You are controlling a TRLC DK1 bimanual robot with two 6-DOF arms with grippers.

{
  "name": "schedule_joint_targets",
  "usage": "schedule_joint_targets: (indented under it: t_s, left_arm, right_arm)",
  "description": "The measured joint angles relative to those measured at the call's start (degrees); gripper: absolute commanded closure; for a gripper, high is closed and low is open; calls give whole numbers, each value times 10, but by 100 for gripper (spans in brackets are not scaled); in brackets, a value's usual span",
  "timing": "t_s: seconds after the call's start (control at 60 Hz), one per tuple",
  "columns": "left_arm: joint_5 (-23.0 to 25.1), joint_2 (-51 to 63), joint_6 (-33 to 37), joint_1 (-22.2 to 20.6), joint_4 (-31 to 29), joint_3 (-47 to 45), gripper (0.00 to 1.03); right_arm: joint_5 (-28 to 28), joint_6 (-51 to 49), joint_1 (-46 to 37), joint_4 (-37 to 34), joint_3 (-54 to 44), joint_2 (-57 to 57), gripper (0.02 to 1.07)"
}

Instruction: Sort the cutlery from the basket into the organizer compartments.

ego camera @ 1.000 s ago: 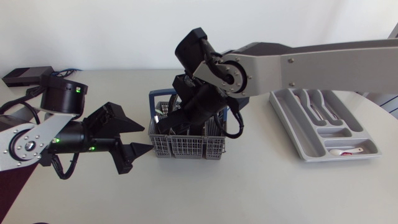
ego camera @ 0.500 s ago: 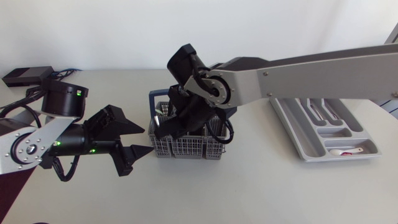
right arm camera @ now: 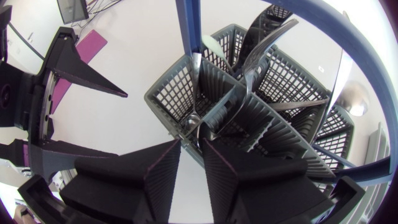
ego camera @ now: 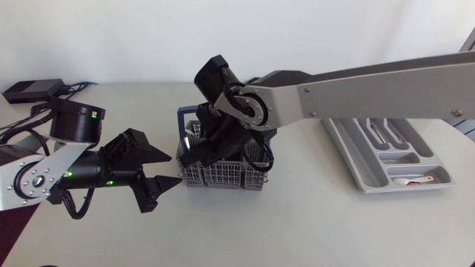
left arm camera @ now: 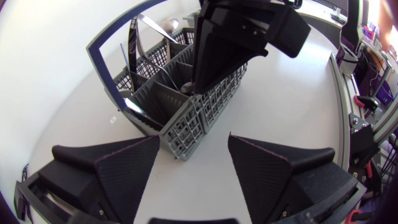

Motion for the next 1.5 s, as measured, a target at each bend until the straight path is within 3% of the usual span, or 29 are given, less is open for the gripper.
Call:
schedule_joint_targets:
  t_s: [1.0,1.183,1.283,1.5]
  left_arm:
    - [8,0,10,7,3,-7,28]
    - [11,0,10,7,2,-7,28]
    - [12,0,10,7,3,-7,28]
    - [13,0,10,7,3,-7,28]
  right_arm:
    - [2,10,-10,0,24,24,77]
    - [15,12,-10,5,24,32,80]
    - [17,12,-9,10,24,37,89]
    - [24,12,-9,14,24,43,93]
